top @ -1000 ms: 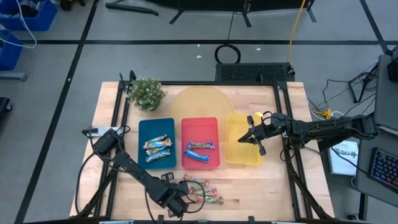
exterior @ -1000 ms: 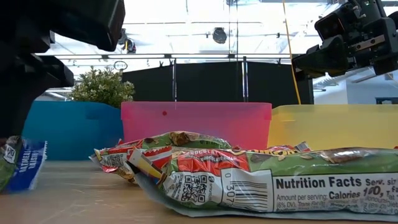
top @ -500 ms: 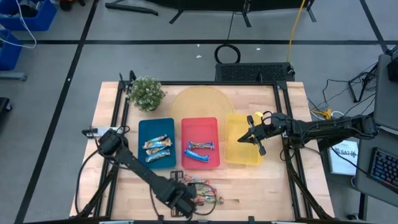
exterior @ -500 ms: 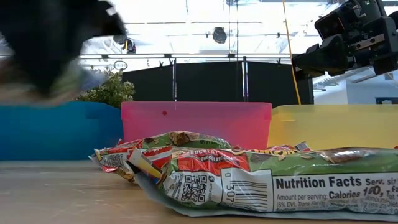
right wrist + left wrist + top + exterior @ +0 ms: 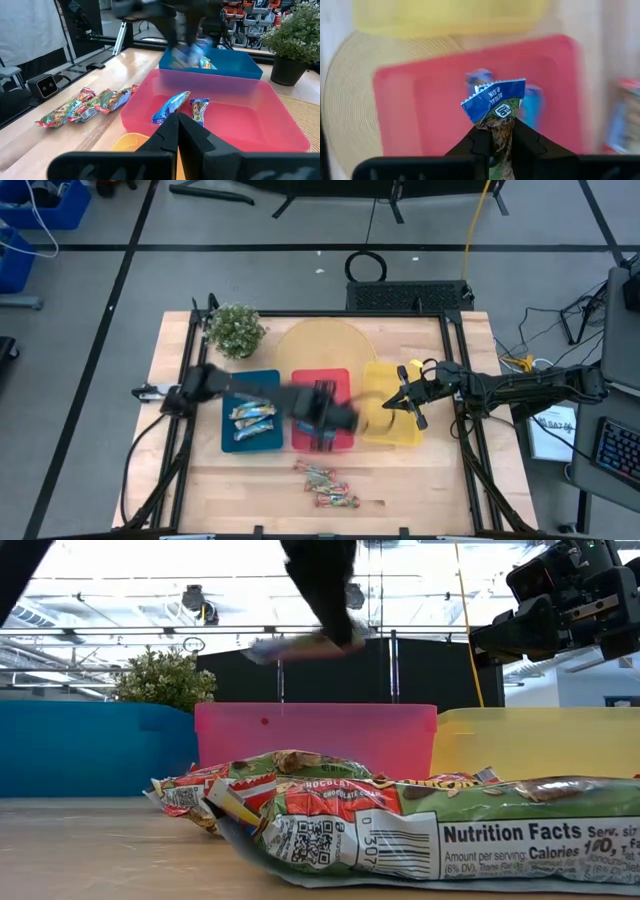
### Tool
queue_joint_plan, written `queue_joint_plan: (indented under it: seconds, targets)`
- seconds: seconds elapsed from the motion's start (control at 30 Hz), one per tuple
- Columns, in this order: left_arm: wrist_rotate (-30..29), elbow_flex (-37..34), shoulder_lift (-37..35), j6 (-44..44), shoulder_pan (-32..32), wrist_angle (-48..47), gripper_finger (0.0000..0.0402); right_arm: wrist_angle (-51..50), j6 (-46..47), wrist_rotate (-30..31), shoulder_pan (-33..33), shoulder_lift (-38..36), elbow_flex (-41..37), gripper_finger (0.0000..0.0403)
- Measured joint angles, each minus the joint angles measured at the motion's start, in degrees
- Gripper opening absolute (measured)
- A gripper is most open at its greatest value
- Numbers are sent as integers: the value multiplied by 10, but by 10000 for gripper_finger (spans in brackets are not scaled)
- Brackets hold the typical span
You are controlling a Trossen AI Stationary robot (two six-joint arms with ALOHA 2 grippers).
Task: Pick and place Granola Bars by type
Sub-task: Put the blue granola bar into the pink bin
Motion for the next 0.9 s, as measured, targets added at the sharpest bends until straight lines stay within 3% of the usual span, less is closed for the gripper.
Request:
queue_joint_plan:
  seconds: [0.13, 0.33, 0.53, 0.73, 0.9]
  targets:
    - [86, -52, 0, 67, 81, 64, 52, -6, 1, 0, 0, 0, 0, 0]
    - [139, -159, 0, 118, 153, 130, 54, -25, -24, 0, 0, 0, 0, 0]
    - [164, -223, 0, 151, 177, 200, 47, -34, -20, 0, 0, 0, 0, 0]
    - [165, -230, 0, 141, 176, 231, 93, -34, -14, 0, 0, 0, 0, 0]
    - [163, -228, 0, 119, 167, 221, 157, -32, -14, 0, 0, 0, 0, 0]
